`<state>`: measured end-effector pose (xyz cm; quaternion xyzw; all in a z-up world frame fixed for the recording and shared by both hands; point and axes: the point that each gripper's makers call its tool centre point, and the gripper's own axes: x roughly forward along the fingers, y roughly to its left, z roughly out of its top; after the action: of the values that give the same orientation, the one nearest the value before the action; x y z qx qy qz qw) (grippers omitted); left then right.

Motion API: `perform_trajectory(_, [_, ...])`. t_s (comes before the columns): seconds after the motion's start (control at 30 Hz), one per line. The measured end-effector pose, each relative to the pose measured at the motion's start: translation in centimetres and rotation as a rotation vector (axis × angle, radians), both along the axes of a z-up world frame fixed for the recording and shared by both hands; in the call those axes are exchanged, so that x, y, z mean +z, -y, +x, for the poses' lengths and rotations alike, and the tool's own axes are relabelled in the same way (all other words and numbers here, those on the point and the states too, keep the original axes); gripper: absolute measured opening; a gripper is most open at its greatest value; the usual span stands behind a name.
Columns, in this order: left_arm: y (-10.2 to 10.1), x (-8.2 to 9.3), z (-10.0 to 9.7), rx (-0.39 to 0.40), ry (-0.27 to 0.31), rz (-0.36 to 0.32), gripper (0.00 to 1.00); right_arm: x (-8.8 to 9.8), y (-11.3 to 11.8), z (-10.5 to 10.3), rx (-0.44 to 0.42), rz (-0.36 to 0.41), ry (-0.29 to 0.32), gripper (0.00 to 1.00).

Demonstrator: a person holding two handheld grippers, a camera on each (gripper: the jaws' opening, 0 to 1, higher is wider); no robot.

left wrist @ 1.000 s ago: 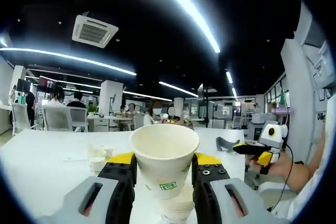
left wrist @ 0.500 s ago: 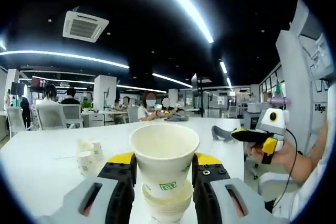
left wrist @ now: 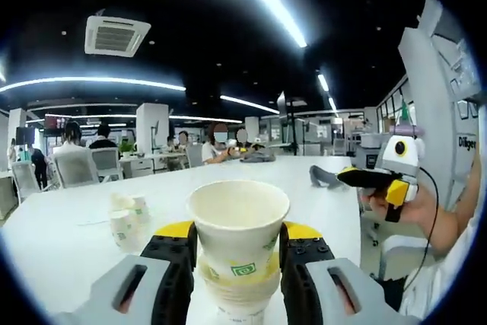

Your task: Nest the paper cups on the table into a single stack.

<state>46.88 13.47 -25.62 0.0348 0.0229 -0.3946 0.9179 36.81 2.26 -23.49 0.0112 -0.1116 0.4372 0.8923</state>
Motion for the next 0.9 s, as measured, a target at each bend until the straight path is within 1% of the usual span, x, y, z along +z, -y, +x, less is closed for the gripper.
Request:
perform_trajectory(0.13, [-0.1, -0.1, 0.0, 0.001, -0.017, -0.023, 0.52, 0.0, -0.1, -0.1, 0.001, -0.002, 0.003, 0.50])
perform_trajectory(0.27, [-0.2, -0.3, 0.1, 0.004, -0.022, -0.026, 0.54, 0.0, -0.3, -0.2, 0.003, -0.003, 0.002, 0.50])
perform_trajectory(0.37, [-0.2, -0.6, 0.0, 0.004, -0.017, -0.016, 0.58, -0.1, -0.3, -0.1, 0.000, -0.008, 0.003, 0.50])
perform_trajectory(0.43, [-0.2, -0.9, 0.1, 0.005, -0.020, -0.011, 0.57, -0.1, -0.3, -0.1, -0.001, -0.008, 0.003, 0.50])
perform_trajectory(0.5, [-0.2, -1.5, 0.1, 0.003, -0.047, -0.029, 0.53, -0.1, -0.2, 0.0, -0.002, -0.007, 0.002, 0.50])
perform_trajectory(0.7, [-0.1, -2.5, 0.1, 0.003, -0.061, -0.070, 0.52, -0.3, -0.1, 0.4, -0.009, -0.012, -0.004, 0.50])
perform_trajectory(0.8, [-0.1, -2.8, 0.1, 0.001, -0.073, -0.078, 0.53, -0.3, -0.2, 0.4, -0.009, -0.015, -0.003, 0.50])
perform_trajectory(0.83, [-0.1, -3.0, 0.0, 0.001, -0.075, -0.070, 0.53, -0.2, -0.2, 0.3, -0.008, -0.014, -0.001, 0.50])
perform_trajectory(0.9, [-0.2, -3.7, -0.1, 0.007, -0.063, -0.005, 0.53, -0.2, -0.3, 0.3, -0.007, -0.014, 0.001, 0.50])
